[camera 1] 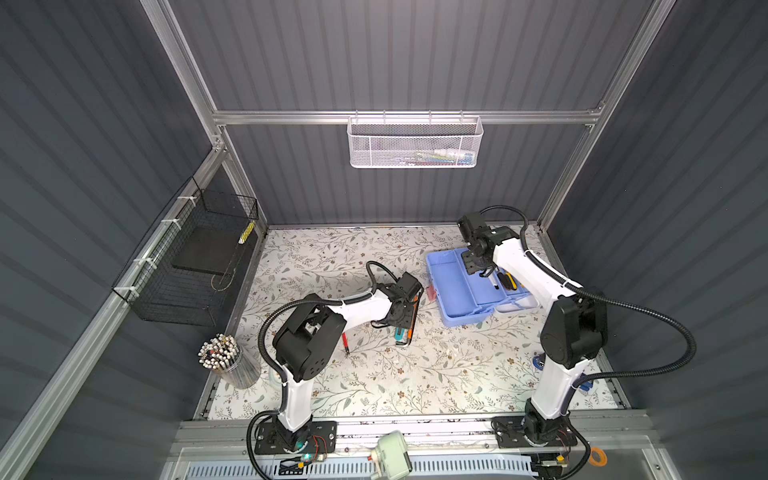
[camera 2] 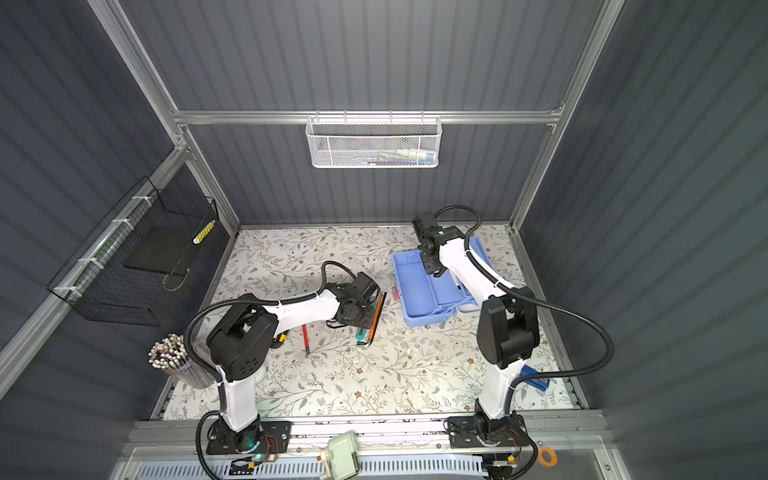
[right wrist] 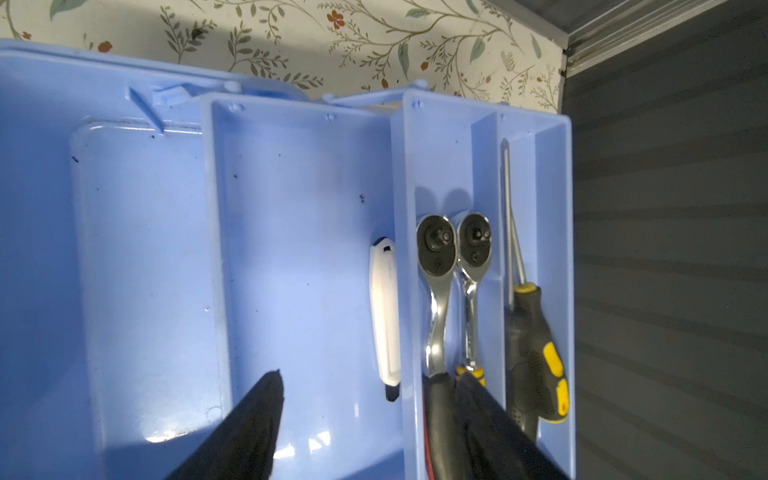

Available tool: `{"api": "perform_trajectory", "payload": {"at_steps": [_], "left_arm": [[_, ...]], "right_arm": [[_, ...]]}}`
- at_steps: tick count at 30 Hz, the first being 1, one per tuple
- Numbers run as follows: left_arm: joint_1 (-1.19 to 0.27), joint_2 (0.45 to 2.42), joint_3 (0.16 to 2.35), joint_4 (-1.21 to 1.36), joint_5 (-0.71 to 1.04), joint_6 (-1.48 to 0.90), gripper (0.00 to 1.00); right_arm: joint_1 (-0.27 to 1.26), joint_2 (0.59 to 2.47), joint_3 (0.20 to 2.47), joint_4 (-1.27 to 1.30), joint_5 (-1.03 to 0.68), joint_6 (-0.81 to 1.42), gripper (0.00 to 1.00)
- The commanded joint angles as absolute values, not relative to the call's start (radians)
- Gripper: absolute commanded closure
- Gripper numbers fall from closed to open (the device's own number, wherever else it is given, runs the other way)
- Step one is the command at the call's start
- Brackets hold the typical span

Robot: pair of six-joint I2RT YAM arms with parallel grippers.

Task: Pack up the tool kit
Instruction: 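Grasp the teal utility knife with the left gripper while the right withdraws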

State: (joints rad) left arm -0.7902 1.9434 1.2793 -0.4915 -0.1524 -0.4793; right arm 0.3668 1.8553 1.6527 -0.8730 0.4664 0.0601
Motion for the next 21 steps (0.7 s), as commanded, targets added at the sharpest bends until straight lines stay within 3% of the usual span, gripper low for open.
{"api": "perform_trajectory", "payload": {"at_steps": [1,8,16,21], "left_arm": [[-0.789,1.966,1.262,-0.554,-0.172,-0.493,0.54],[-0.788,1.941,1.226,-0.526,-0.164,-0.489,0.74],[-0.787,1.869,1.214,-0.488,-0.162,-0.492,0.8],[-0.787,1.795,1.221,-0.432,-0.143,-0.476,0.82]], "right_arm": [[0.366,1.813,1.63,-0.858,0.437,0.087,0.31],[0.364,1.746,1.58,-0.787,0.335,0.127,0.26],[0.365,1.677,1.503,-0.7,0.099,0.225,0.2],[0.365,1.622,1.398,-0.578,-0.078,0.318,0.21]]}}
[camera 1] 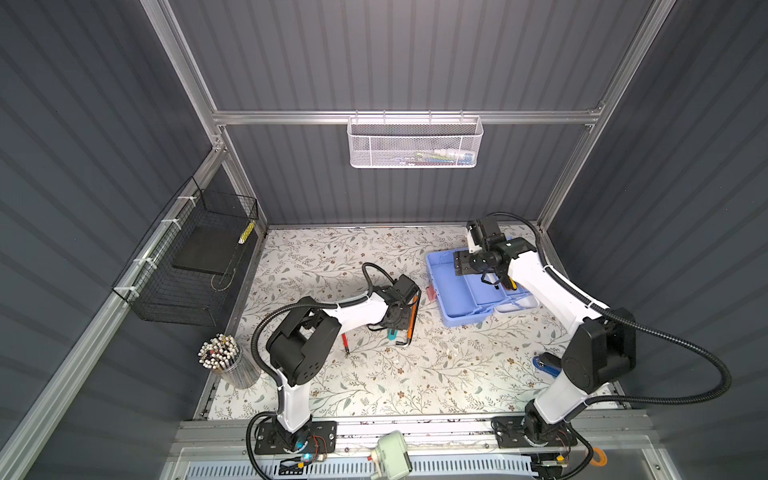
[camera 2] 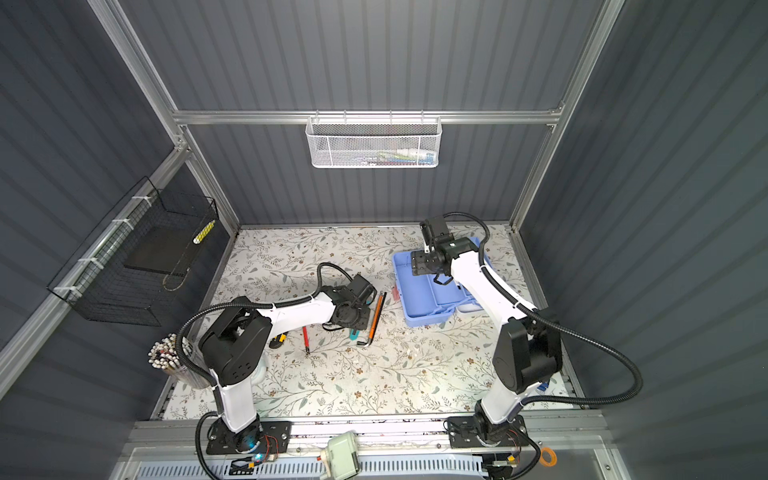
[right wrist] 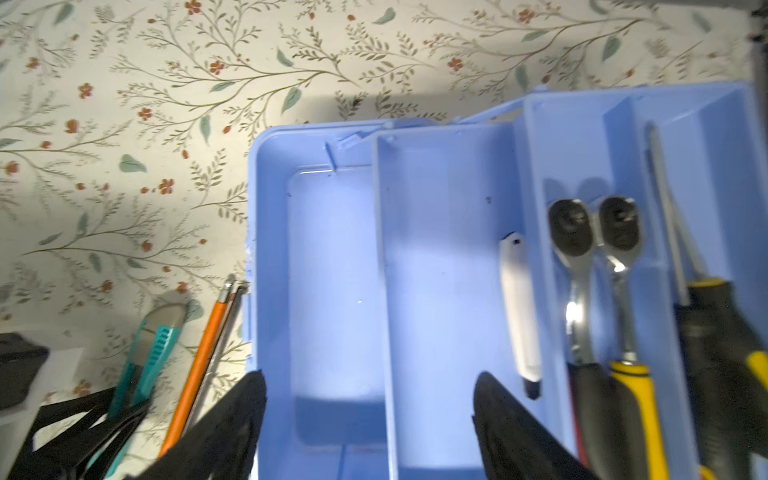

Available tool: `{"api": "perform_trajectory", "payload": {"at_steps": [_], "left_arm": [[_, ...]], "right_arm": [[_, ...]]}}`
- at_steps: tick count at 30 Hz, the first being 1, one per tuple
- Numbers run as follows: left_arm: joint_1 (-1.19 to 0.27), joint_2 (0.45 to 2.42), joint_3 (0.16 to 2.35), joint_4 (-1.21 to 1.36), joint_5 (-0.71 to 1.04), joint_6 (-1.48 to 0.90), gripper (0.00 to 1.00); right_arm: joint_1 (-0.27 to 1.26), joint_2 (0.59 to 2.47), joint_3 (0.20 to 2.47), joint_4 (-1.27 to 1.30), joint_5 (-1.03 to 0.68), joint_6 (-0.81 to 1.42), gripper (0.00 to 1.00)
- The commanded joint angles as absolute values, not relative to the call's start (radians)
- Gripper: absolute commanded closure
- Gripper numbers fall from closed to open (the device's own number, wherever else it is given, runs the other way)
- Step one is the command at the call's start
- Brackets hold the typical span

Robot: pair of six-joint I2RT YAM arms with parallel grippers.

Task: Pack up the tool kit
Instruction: 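Grasp the teal utility knife with the left gripper while the right withdraws, then hand the teal utility knife from the left gripper to the right gripper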

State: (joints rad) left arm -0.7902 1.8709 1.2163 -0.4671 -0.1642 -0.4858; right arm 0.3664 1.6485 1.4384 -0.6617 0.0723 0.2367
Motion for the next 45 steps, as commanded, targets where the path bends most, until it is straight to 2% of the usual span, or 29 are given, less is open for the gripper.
{"api": "perform_trajectory", "payload": {"at_steps": [1,12,26,34,39,45], "left_arm": [[-0.787,1.78,1.221,-0.415,-0.131,-0.473,0.82],[-0.789,1.695,1.221,-0.28,0.003,-0.462,0.82],[-0.79,1.665,1.193,-0.15,0.106,-0.486,0.82],[-0.792,1.638,1.154,-0.058,0.156,-0.506,0.82],[-0.792,1.635,1.149,-0.025,0.18,-0.509,0.82],[-0.792,1.634,1.143,-0.001,0.196,-0.518,0.81]], "right_arm": [[0.365,1.616,1.377,-0.554,-0.115,0.338,0.22],[0.383,1.565,1.155,-0.215,-0.428,0.533,0.26],[0.414,1.585,1.125,-0.135,-0.472,0.583,0.33],[0.424,1.594,1.116,-0.091,-0.485,0.618,0.47],[0.435,1.598,1.115,-0.08,-0.494,0.628,0.52],[0.44,1.594,1.109,-0.079,-0.496,0.629,0.69]]}}
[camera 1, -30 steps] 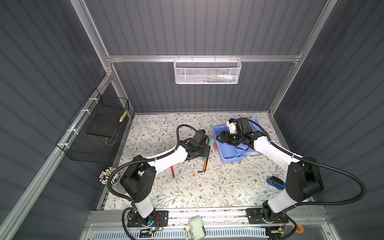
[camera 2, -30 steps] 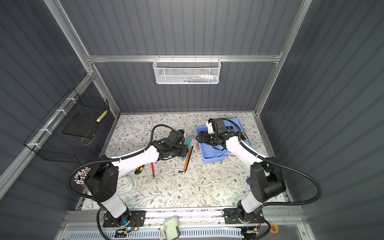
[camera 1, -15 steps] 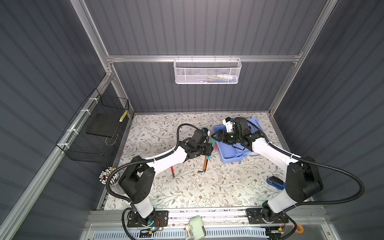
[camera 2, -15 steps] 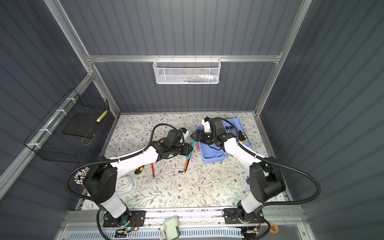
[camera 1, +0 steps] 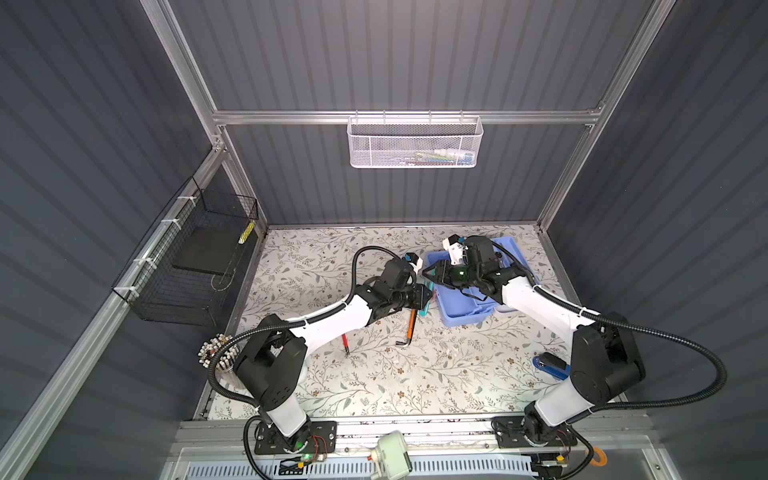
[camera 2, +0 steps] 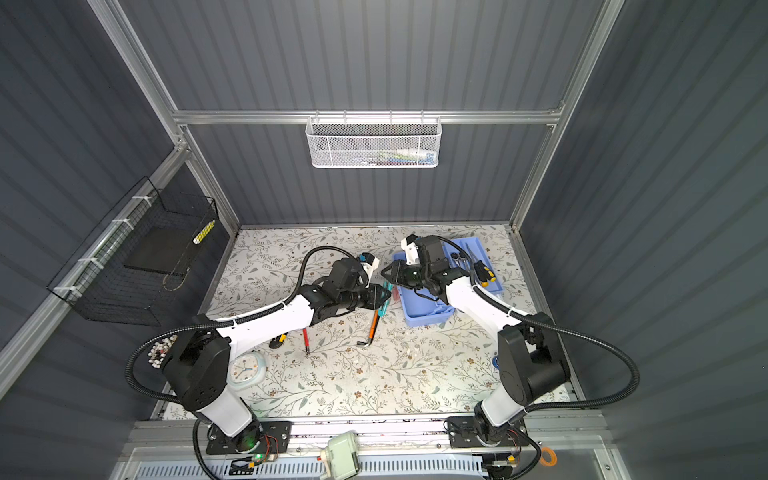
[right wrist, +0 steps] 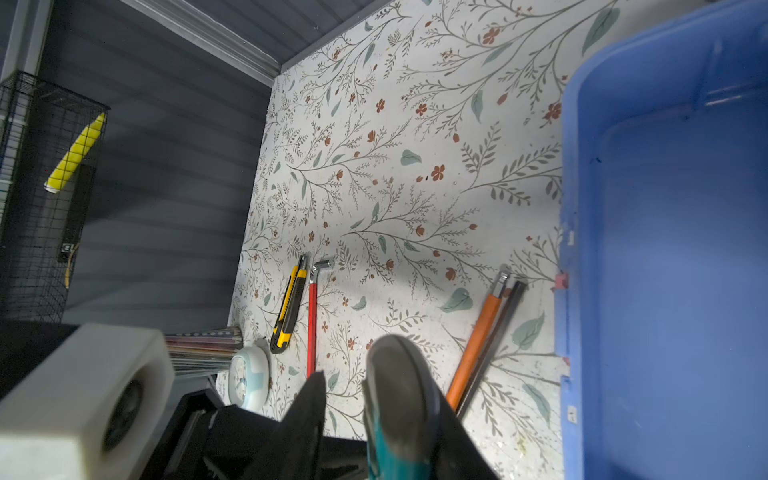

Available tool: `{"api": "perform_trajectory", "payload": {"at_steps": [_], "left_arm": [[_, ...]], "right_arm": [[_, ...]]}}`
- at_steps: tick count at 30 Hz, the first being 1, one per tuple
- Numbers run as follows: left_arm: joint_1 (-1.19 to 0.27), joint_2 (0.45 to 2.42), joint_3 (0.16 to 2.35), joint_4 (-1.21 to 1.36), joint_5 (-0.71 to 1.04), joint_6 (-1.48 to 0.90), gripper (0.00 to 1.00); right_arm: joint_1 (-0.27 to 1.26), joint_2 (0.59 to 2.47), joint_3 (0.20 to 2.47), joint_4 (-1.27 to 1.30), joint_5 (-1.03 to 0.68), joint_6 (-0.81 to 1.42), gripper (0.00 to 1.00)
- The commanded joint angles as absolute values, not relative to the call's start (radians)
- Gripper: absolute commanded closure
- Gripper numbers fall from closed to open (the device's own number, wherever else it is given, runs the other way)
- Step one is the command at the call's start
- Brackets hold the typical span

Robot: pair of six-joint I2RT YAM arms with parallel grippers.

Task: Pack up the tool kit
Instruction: 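Hand the teal utility knife from the left gripper to the right gripper, then place the teal knife in the tray while the left grasps the yellow knife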

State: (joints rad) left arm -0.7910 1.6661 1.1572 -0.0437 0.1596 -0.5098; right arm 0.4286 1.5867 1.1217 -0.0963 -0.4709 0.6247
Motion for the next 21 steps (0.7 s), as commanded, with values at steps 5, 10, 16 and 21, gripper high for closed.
{"api": "perform_trajectory", "payload": {"at_steps": [5,10,16,21], "left_arm": [[-0.792,1.624,1.127,0.023,0.21,-0.53,0.79],[-0.788,1.605,1.123,-0.021,0.147,-0.531,0.49],[-0.781,1.525,1.093,-0.142,-0.024,-0.487,0.04],[-0.741,1.45,1.048,-0.243,-0.141,-0.476,0.0]], "right_arm": [[0.44,1.583,1.11,-0.098,-0.489,0.615,0.85],[0.439,1.557,1.139,-0.18,-0.441,0.558,0.93],[0.425,1.524,1.238,-0.414,-0.221,0.401,0.93],[0.387,1.539,1.341,-0.588,-0.028,0.256,0.93]]}}
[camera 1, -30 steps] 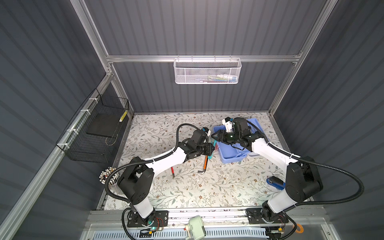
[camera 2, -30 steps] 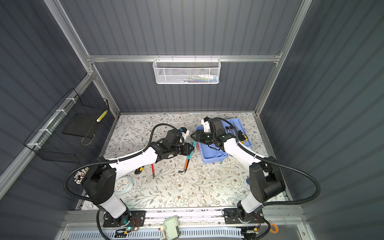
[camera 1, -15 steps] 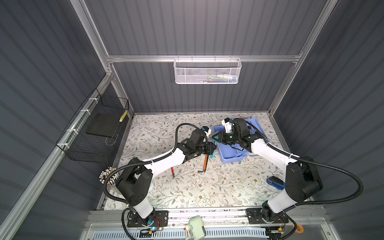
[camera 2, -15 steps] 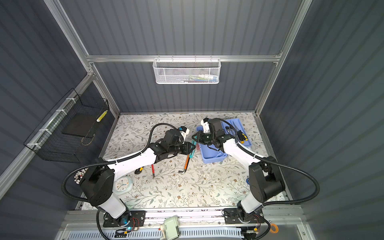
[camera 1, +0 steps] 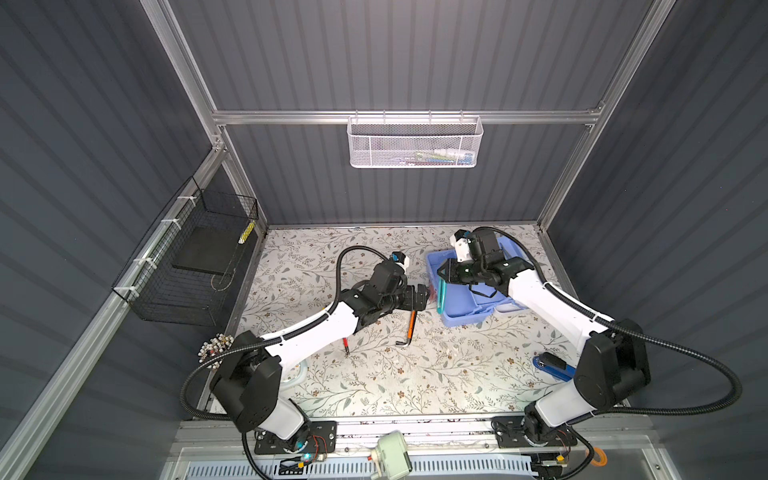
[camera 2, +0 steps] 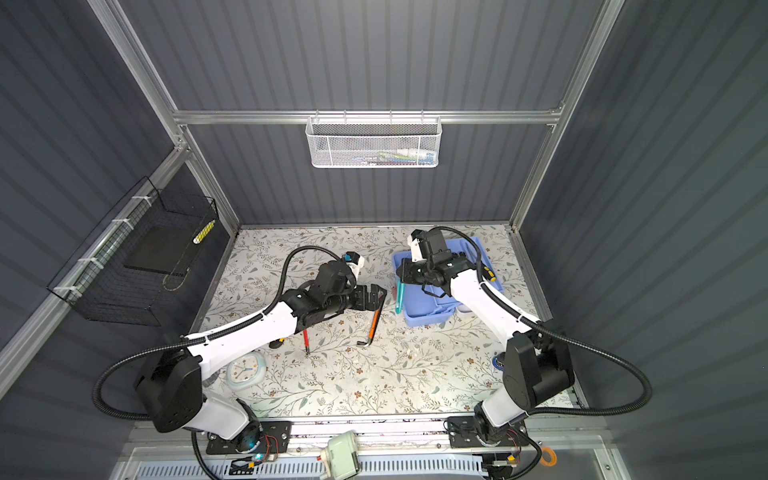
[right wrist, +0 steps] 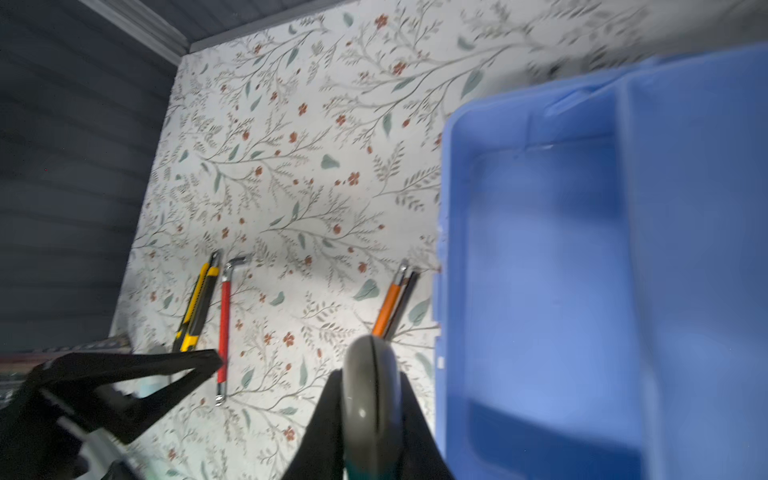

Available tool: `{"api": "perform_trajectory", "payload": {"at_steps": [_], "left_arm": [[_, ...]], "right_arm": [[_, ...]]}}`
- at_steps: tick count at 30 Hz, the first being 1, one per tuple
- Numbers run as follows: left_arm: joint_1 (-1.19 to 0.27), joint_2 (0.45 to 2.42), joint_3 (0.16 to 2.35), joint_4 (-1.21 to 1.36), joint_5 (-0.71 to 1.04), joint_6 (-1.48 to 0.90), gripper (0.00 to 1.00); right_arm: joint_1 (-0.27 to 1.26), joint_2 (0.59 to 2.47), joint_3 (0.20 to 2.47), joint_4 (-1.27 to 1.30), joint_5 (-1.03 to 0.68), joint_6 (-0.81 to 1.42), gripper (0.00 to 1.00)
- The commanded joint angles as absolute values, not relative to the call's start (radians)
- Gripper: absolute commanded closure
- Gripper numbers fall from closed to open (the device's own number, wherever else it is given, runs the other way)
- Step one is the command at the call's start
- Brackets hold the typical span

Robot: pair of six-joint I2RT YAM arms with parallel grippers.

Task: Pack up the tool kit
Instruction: 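Place the teal knife in the tray while the left grasps the yellow knife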

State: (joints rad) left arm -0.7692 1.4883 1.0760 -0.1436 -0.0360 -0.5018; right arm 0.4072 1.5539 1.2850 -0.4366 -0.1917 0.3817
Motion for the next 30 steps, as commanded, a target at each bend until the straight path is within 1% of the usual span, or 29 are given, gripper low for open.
{"api": "perform_trajectory", "payload": {"at_steps": [1,9,13,17,26,30], "left_arm": [[-0.724,1.441,1.044,-0.274,-0.161,-0.479,0.0],[-0.573,1.409,1.014,-0.482,-0.257,-0.495,0.0],[-0.509,1.396,1.005,-0.563,-0.287,-0.489,0.0],[-0.46,1.377,0.983,-0.623,-0.326,-0.485,0.0],[-0.341,1.342,0.93,-0.666,-0.334,-0.486,0.0],[-0.314,1.342,0.907,-0.66,-0.327,-0.477,0.0]], "right_arm": [[0.378,1.547,1.361,-0.615,0.009,0.226,0.93],[0.35,1.713,1.541,-0.764,0.361,0.028,0.92],[0.35,1.812,1.618,-0.8,0.475,-0.037,0.9],[0.349,1.901,1.682,-0.836,0.574,-0.072,0.89],[0.351,1.981,1.717,-0.823,0.59,-0.061,0.86],[0.353,1.999,1.72,-0.816,0.58,-0.051,0.85]]}}
